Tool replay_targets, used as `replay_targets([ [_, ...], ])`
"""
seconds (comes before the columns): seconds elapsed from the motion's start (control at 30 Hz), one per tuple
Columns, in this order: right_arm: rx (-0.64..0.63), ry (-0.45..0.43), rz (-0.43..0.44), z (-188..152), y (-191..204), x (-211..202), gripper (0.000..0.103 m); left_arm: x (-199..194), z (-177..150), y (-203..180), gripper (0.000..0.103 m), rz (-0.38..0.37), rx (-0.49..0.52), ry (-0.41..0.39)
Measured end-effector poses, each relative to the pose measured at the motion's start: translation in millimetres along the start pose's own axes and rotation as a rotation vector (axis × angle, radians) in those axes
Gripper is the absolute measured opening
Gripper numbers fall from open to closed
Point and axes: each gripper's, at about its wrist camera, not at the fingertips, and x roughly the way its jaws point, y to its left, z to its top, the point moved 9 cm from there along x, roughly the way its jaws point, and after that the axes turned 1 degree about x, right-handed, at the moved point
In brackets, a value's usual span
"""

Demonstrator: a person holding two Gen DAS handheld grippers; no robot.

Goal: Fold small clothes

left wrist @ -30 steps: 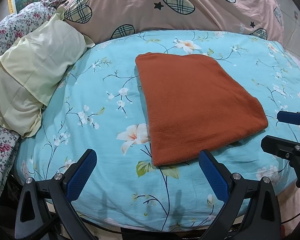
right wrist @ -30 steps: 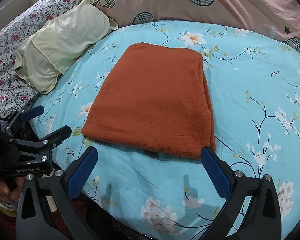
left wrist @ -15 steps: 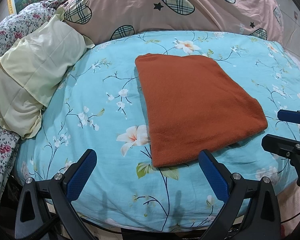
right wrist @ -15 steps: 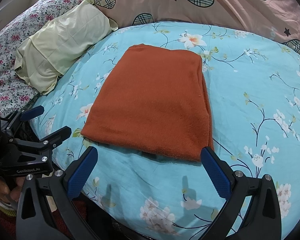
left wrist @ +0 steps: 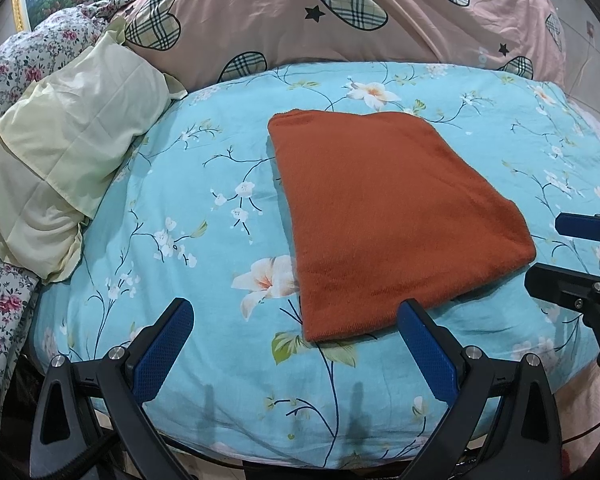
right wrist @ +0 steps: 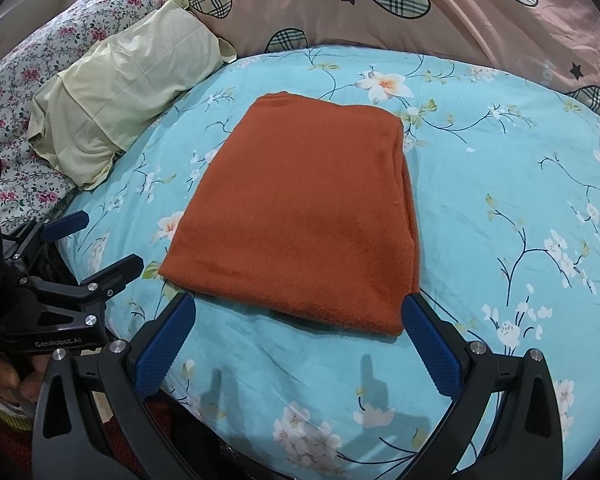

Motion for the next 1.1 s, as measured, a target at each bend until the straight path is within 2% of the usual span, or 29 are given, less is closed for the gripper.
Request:
replay_targets([
  [0.6,0.02,0.016,0.014,19,-12,10,0.102,10,22,-2,0.102,-0.044,0.022,-0.012],
  [1.1,0.027,0.039,0.017,26,-15,19,0.102,24,34,4,0.102,-0.038,0.025,0.009],
])
